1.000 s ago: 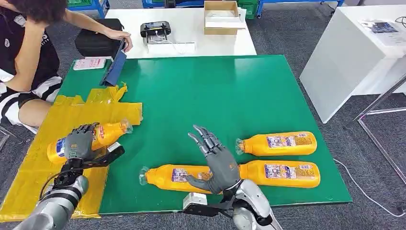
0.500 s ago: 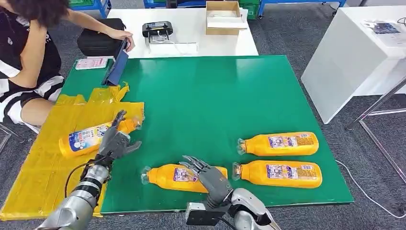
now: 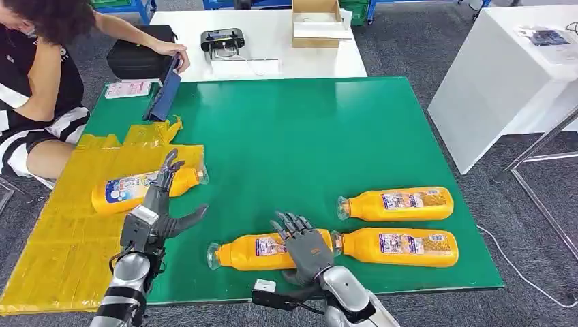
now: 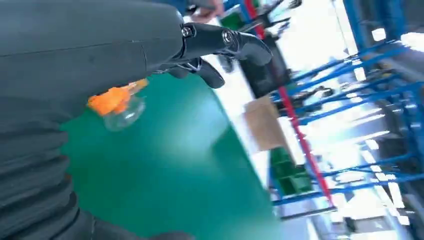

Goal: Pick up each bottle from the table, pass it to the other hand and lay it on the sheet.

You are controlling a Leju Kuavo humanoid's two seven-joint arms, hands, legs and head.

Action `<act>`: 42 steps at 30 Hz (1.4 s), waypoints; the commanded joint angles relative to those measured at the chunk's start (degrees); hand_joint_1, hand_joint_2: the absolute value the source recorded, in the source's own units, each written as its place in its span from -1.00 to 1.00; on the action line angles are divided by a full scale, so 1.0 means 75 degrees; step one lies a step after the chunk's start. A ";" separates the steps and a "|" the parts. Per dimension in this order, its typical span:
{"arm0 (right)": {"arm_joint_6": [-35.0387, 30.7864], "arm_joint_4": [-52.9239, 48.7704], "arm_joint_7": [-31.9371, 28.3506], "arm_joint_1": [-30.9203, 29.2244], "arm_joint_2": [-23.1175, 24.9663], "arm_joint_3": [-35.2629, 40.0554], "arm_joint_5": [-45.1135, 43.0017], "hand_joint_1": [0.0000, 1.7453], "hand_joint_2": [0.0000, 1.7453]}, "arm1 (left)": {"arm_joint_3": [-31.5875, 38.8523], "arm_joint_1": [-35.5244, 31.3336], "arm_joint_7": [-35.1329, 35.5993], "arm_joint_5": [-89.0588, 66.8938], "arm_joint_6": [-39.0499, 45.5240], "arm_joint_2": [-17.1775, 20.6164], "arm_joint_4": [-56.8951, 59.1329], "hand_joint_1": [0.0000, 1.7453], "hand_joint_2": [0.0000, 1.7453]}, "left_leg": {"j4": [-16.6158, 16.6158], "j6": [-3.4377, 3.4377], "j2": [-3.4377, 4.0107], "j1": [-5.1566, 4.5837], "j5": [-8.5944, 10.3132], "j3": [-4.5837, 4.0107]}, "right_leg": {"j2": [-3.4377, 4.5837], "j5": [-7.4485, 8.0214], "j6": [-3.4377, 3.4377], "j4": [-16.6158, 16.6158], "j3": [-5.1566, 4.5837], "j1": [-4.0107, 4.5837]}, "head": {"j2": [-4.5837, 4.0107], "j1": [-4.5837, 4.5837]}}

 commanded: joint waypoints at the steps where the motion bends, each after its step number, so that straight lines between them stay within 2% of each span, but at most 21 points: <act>1: -0.0144 0.1611 0.0978 -0.0785 0.0636 0.0167 0.1294 -1.00 1.00 | -0.0675 0.0993 0.0038 0.0347 0.0013 -0.0195 -0.2381 -1.00 1.00 | 0.0002 -0.0007 0.0006 0.0009 -0.0013 0.0012 | 0.0056 -0.0002 -0.0011 -0.0001 0.0005 0.0005 | 0.0000 -0.0003; 5: 0.0145 0.2114 0.1081 -0.0995 0.0799 0.0017 0.1430 -1.00 1.00 | -0.0848 0.1118 0.0038 0.0585 -0.0078 -0.0226 -0.2778 -1.00 1.00 | 0.0001 -0.0005 0.0013 0.0012 -0.0007 0.0007 | 0.0047 0.0001 -0.0008 -0.0004 -0.0003 0.0008 | 0.0000 -0.0003; 6: 0.0239 0.2312 0.1085 -0.1089 0.0811 -0.0008 0.1450 0.08 1.00 | -0.0895 0.1143 0.0038 0.0651 -0.0117 -0.0246 -0.2884 -1.00 1.00 | -0.0001 -0.0004 0.0008 0.0008 -0.0005 0.0005 | 0.0039 0.0000 -0.0007 -0.0003 -0.0005 0.0005 | 0.0000 -0.0003; 7: 0.0409 0.2666 0.1119 -0.1242 0.0870 -0.0032 0.1514 0.76 1.00 | -0.0952 0.1160 0.0038 0.0806 -0.0228 -0.0274 -0.2992 -1.00 1.00 | -0.0001 -0.0002 0.0007 0.0005 -0.0003 0.0004 | 0.0028 -0.0001 -0.0005 -0.0002 -0.0004 0.0003 | 0.0000 -0.0003; 8: 0.0506 0.2891 0.1001 -0.1323 0.0924 -0.0122 0.1394 0.98 1.00 | -0.1024 0.1149 0.0038 0.0860 -0.0321 -0.0282 -0.3048 -1.00 1.00 | 0.0001 -0.0004 0.0008 0.0011 -0.0006 0.0007 | 0.0043 0.0000 -0.0008 -0.0004 -0.0002 0.0007 | 0.0000 -0.0003; 13: 0.0438 0.3265 0.0377 -0.1400 0.1015 -0.0463 0.0817 1.00 1.00 | -0.1308 0.1114 0.0038 0.0798 -0.0213 -0.0325 -0.3101 -1.00 1.00 | -0.0005 -0.0002 -0.0005 0.0004 0.0003 0.0007 | 0.0016 0.0001 -0.0005 -0.0006 0.0001 0.0000 | 0.0000 -0.0003; 16: 0.0368 0.3039 -0.0202 -0.1274 0.1021 -0.0742 0.0238 1.00 1.00 | -0.1495 0.1128 0.0038 0.0874 -0.0242 -0.0283 -0.3143 -1.00 1.00 | -0.0006 -0.0002 -0.0002 0.0003 0.0001 0.0015 | 0.0018 0.0000 -0.0005 -0.0006 0.0007 0.0000 | 0.0000 -0.0003; 17: 0.0053 0.2816 -0.0295 -0.1173 0.0996 -0.0854 0.0101 1.00 1.00 | -0.1530 0.1152 0.0038 0.0858 -0.0208 -0.0278 -0.3144 -1.00 1.00 | -0.0008 -0.0005 -0.0008 0.0008 0.0000 0.0024 | 0.0031 0.0001 -0.0010 -0.0011 0.0017 0.0004 | 0.0000 -0.0003; 20: -0.1159 0.1669 -0.0461 -0.0703 0.0971 -0.1294 -0.0286 1.00 1.00 | -0.1565 0.1338 0.0038 0.0813 -0.0159 -0.0311 -0.2936 -1.00 1.00 | -0.0011 -0.0005 -0.0012 0.0006 0.0004 0.0031 | 0.0026 0.0000 -0.0011 -0.0012 0.0023 0.0002 | 0.0000 0.0000; 21: -0.1075 0.1319 -0.0417 -0.0573 0.0932 -0.1291 -0.0271 1.00 1.00 | -0.1551 0.1355 0.0038 0.0789 -0.0194 -0.0329 -0.2951 -1.00 1.00 | -0.0010 -0.0004 0.0000 0.0004 0.0001 0.0030 | 0.0029 -0.0001 -0.0008 -0.0009 0.0019 0.0000 | 0.0000 0.0000; 22: -0.1848 0.0648 -0.0615 -0.0278 0.0943 -0.1539 -0.0462 1.00 1.00 | -0.1499 0.1416 0.0038 0.0739 -0.0228 -0.0385 -0.2844 -1.00 1.00 | -0.0008 -0.0004 0.0008 0.0004 -0.0001 0.0030 | 0.0030 0.0001 -0.0008 -0.0007 0.0016 0.0001 | 0.0000 -0.0006; 23: -0.2099 -0.0261 -0.0861 0.0152 0.0857 -0.1763 -0.0693 1.00 1.00 | -0.1472 0.1452 0.0056 0.0520 -0.0352 -0.0486 -0.2666 -1.00 1.00 | -0.0009 -0.0006 0.0001 0.0007 -0.0002 0.0032 | 0.0033 0.0000 -0.0012 -0.0011 0.0020 0.0003 | 0.0000 -0.0003; 24: -0.1979 -0.0467 -0.0847 0.0223 0.0810 -0.1773 -0.0692 1.00 1.00 | -0.1481 0.1457 0.0038 0.0479 -0.0358 -0.0505 -0.2629 -1.00 1.00 | -0.0004 -0.0005 -0.0004 0.0005 -0.0002 0.0022 | 0.0020 -0.0003 -0.0010 -0.0005 0.0013 0.0003 | 0.0000 0.0000; 25: -0.2689 -0.1102 -0.1255 0.0536 0.0861 -0.2069 -0.1038 1.00 1.00 | -0.1539 0.1484 0.0203 0.0305 -0.0355 -0.0518 -0.2475 -1.00 1.00 | -0.0005 -0.0003 -0.0005 0.0001 -0.0001 0.0014 | 0.0014 -0.0004 -0.0007 -0.0004 0.0006 -0.0001 | 0.0000 -0.0003; 26: -0.2993 -0.1540 -0.1663 0.0777 0.0849 -0.2306 -0.1524 1.00 1.00 | -0.1607 0.1445 0.0357 0.0314 -0.0372 -0.0567 -0.2211 -1.00 1.00 | -0.0007 -0.0005 -0.0013 0.0003 -0.0004 0.0013 | 0.0022 -0.0007 -0.0010 -0.0006 0.0008 0.0000 | 0.0000 -0.0003; 28: -0.3178 -0.1965 -0.2016 0.0979 0.0864 -0.2528 -0.1902 1.00 1.00 | -0.1696 0.1374 0.0578 0.0371 -0.0366 -0.0595 -0.1893 -1.00 1.00 | -0.0007 -0.0003 -0.0013 0.0000 -0.0002 0.0010 | 0.0010 -0.0008 -0.0005 -0.0005 0.0003 -0.0002 | 0.0000 -0.0006; 29: -0.3241 -0.2218 -0.2532 0.1123 0.0900 -0.2758 -0.2586 1.00 1.00 | -0.1843 0.1255 0.0760 0.0356 -0.0406 -0.0581 -0.1544 -1.00 1.00 | -0.0013 -0.0003 -0.0036 0.0000 -0.0003 0.0017 | 0.0004 -0.0014 -0.0006 -0.0011 0.0013 -0.0004 | 0.0000 -0.0003; 30: -0.3225 -0.2257 -0.2573 0.1142 0.0880 -0.2811 -0.2620 1.00 1.00 | -0.1888 0.1177 0.0734 0.0323 -0.0333 -0.0603 -0.1348 -1.00 1.00 | -0.0009 -0.0003 -0.0024 -0.0003 0.0000 -0.0004 | 0.0003 -0.0009 -0.0002 -0.0006 -0.0006 -0.0006 | 0.0000 0.0000; 32: -0.3124 -0.2633 -0.3535 0.1317 0.0979 -0.2996 -0.3818 1.00 1.00 | -0.2163 0.1042 0.0838 0.0484 -0.0500 -0.0563 -0.1021 -1.00 1.00 | -0.0013 -0.0004 -0.0026 -0.0003 -0.0003 -0.0004 | 0.0010 -0.0009 -0.0003 -0.0012 -0.0006 -0.0006 | 0.0000 -0.0003; 39: -0.2741 -0.2859 -0.4106 0.1465 0.1150 -0.3110 -0.4842 1.00 1.00 | -0.2614 0.0945 0.1037 0.0855 -0.0646 -0.0523 -0.0913 -1.00 1.00 | -0.0007 -0.0009 -0.0014 -0.0004 -0.0008 -0.0022 | 0.0017 -0.0006 -0.0007 -0.0007 -0.0028 -0.0003 | 0.0000 -0.0003; 42: -0.2245 -0.2483 -0.4197 0.1303 0.1136 -0.2892 -0.5041 1.00 1.00 | -0.2673 0.0830 0.1202 0.1409 -0.1059 -0.0437 -0.0800 -1.00 1.00 | -0.0008 -0.0008 0.0001 -0.0002 -0.0010 -0.0018 | 0.0029 -0.0004 -0.0007 -0.0009 -0.0029 0.0000 | 0.0000 -0.0003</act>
